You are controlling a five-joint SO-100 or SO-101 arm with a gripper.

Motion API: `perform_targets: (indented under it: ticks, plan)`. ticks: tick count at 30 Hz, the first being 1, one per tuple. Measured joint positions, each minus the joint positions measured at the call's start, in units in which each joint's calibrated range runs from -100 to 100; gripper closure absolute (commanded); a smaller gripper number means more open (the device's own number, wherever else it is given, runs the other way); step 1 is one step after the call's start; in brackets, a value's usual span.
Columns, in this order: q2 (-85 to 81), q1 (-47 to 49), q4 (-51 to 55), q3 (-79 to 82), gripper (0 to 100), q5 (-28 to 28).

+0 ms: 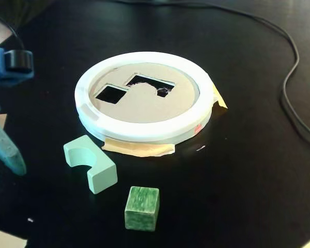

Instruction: Pick up the U shape block and drop it in corresponding U shaped hole

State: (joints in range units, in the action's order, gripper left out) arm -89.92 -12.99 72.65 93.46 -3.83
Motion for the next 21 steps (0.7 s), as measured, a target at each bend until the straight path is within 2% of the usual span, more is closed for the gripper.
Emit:
perform_targets:
  ticks: [21]
  plan:
    - [0.00, -0.20, 0.00, 0.00, 43, 0.00]
